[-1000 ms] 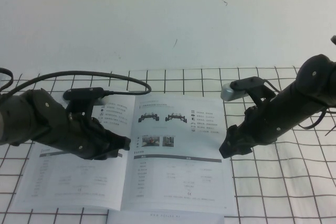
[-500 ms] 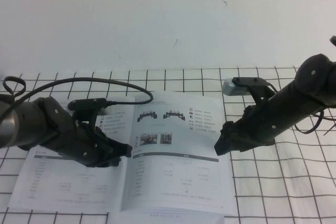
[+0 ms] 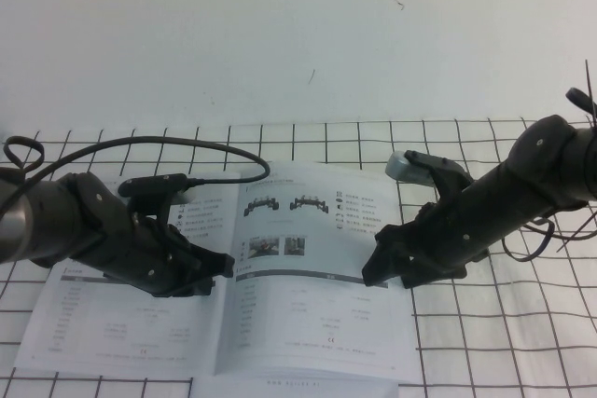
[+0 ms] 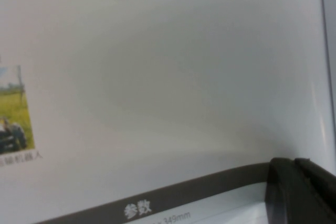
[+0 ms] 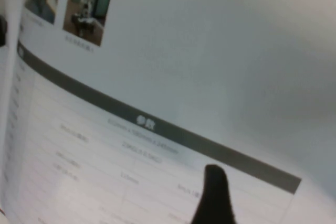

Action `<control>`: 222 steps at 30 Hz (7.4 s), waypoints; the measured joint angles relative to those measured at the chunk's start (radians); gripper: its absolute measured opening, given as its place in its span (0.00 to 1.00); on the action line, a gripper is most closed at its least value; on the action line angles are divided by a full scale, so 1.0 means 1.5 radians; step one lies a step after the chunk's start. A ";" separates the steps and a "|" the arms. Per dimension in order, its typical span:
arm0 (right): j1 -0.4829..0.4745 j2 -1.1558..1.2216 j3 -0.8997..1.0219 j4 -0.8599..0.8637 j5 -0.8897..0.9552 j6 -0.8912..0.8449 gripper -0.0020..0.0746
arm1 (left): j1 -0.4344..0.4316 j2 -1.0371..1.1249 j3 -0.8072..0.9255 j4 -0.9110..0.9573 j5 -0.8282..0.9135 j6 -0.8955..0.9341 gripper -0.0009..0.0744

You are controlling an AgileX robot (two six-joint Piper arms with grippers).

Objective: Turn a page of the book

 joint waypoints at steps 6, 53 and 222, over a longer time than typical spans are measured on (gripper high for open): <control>0.002 0.005 0.000 0.048 0.000 -0.015 0.68 | 0.001 0.001 0.000 -0.004 0.000 -0.001 0.01; 0.003 -0.004 0.000 0.564 0.232 -0.372 0.68 | 0.001 0.004 0.000 -0.027 0.000 -0.001 0.01; 0.075 -0.530 0.075 -0.730 0.153 0.210 0.03 | -0.087 -0.887 0.316 -0.389 -0.012 0.519 0.01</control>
